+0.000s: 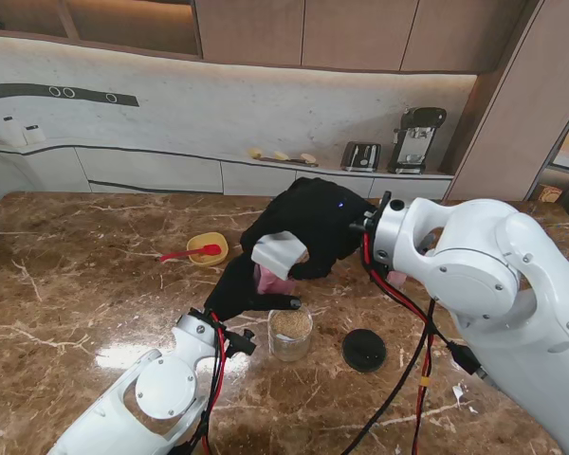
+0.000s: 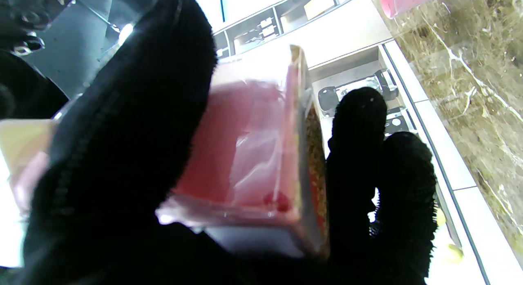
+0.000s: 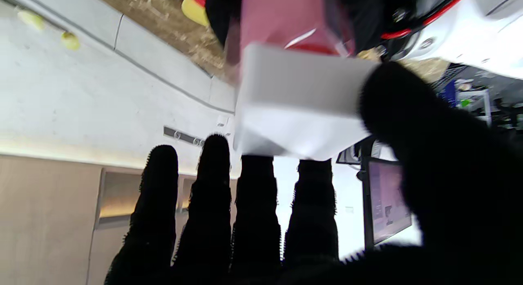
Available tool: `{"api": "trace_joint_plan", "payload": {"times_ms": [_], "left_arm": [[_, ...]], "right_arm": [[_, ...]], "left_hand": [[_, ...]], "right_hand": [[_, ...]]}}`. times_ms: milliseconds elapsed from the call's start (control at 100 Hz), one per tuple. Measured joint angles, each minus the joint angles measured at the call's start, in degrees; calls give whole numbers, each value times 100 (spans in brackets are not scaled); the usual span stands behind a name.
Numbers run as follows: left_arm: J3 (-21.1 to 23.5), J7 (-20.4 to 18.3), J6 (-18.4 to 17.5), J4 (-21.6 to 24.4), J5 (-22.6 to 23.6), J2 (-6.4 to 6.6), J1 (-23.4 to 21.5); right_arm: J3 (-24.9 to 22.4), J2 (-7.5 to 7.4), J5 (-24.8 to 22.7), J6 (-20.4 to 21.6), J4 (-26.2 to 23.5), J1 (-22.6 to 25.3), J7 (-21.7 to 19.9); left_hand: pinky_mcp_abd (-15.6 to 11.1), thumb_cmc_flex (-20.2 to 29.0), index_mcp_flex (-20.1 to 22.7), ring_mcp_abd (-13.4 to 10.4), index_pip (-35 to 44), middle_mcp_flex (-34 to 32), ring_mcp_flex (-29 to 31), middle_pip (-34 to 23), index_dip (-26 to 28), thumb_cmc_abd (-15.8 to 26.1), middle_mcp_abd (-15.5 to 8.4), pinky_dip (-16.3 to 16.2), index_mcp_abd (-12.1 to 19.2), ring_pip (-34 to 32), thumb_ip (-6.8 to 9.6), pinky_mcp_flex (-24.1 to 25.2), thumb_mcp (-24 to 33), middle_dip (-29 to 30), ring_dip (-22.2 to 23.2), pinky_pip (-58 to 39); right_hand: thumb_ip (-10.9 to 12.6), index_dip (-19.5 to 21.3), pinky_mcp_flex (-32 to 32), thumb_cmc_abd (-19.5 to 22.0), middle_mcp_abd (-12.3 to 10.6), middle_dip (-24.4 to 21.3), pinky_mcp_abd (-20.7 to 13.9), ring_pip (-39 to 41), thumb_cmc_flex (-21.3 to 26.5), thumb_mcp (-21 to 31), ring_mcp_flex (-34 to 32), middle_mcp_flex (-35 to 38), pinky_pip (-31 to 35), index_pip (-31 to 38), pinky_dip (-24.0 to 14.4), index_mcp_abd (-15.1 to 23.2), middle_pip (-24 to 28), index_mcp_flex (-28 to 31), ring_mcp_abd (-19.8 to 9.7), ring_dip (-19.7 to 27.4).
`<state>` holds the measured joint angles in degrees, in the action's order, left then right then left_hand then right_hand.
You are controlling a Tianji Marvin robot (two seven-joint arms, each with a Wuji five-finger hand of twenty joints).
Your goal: Measure grain into the airtight container
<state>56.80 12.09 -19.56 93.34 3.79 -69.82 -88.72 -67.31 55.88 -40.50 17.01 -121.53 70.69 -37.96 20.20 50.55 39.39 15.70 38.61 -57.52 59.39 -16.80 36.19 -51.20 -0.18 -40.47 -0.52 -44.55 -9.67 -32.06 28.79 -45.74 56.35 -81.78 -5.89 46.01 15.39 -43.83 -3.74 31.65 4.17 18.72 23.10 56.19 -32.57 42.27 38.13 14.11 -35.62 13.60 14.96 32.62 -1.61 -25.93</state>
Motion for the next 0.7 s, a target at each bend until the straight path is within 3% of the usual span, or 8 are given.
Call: {"api": "trace_joint_plan", "payload": {"times_ms": [60, 150, 250, 340, 440, 500, 630, 700], "left_arm": [[-4, 1, -2, 0, -1, -2, 2], [-3, 16, -10, 8, -6, -6, 9], [-3, 19, -13, 13, -4, -7, 9], [-4, 27, -13, 12, -2, -7, -2], [9, 44, -12, 11, -2, -7, -12], [17, 52, -12, 11, -2, -7, -18], [45, 55, -11, 20, -1, -7, -43], [60, 55, -11, 34, 6, -5, -58]], "right_arm": [[59, 46, -384, -87, 11, 44, 435], [155, 158, -935, -300, 85, 198, 1285], [202, 283, -1172, -420, 162, 293, 1541], [209, 322, -1376, -440, 153, 340, 1469], [165, 317, -1095, -592, 72, 455, 1282], [43, 321, -896, -604, 9, 589, 1343], [-378, 304, 221, -101, -6, 666, 1032], [-517, 232, 815, 60, -31, 582, 447]], "left_hand": [[0, 0, 0, 0, 0, 0, 0, 0, 0, 0, 0, 0, -3, 0, 0, 0, 0, 0, 0, 0], [0, 0, 0, -1, 0, 0, 0, 0, 0, 0, 0, 0, -7, 0, 0, 0, 0, 0, 0, 0], [0, 0, 0, -1, 0, 0, 0, 0, 0, 0, 0, 0, -7, 0, 0, 0, 0, 0, 0, 0], [0, 0, 0, -1, 0, 0, 0, 0, 0, 0, 0, 0, -7, 0, -1, 0, 0, 0, 0, 0], [0, 0, 0, -1, 0, 0, 0, 0, 0, 0, 0, 0, -7, 0, -1, 0, 0, 0, 0, 0], [0, 0, 0, -1, 0, 0, 0, 0, 0, 0, 0, 0, -7, 0, -1, 0, 0, 0, 0, 0], [0, 0, 0, -1, 0, 0, 0, 0, 0, 0, 0, 0, -7, 0, -1, 0, 0, 0, 0, 0], [0, 0, 0, -1, 0, 0, 0, 0, 0, 0, 0, 0, -7, 0, -1, 0, 0, 0, 0, 0]], "right_hand": [[-80, -2, 346, 153, -45, 297, 58, 248, -483, -633, -603, 748, 311, 132, -78, -149, 342, 478, -37, -240], [-75, -17, 973, 909, -90, 632, 76, 752, -1048, -1716, -1476, 1650, 967, 725, -83, -527, 750, 1246, -40, -601], [84, -66, 1402, 1621, -91, 694, 137, 1080, -1999, -1486, -2062, 2222, 1624, 1213, -78, -527, 932, 1725, 14, -658], [131, -488, 1475, 2195, -78, 535, 137, 1005, -2729, -1303, -2153, 2311, 1770, 1191, 93, -561, 769, 1749, 82, -658], [257, -1074, 1244, 2713, 18, 66, 137, 470, -2958, -1337, -1892, 1566, 1719, 490, 354, -599, 151, 891, 160, -447], [257, -1195, 869, 2725, 30, -163, 137, -64, -2906, -1436, -1257, 736, 1385, 81, 423, -660, -179, 168, 155, -226], [393, -1255, -180, 1872, 184, -590, 225, -833, -1088, -1478, 264, -1218, 384, -508, 438, -782, -776, -1085, 194, 145], [444, -1175, -462, 1082, 284, -717, 200, -1022, -427, -445, 750, -1832, -66, -695, 427, -492, -882, -1272, 222, 358]]}}
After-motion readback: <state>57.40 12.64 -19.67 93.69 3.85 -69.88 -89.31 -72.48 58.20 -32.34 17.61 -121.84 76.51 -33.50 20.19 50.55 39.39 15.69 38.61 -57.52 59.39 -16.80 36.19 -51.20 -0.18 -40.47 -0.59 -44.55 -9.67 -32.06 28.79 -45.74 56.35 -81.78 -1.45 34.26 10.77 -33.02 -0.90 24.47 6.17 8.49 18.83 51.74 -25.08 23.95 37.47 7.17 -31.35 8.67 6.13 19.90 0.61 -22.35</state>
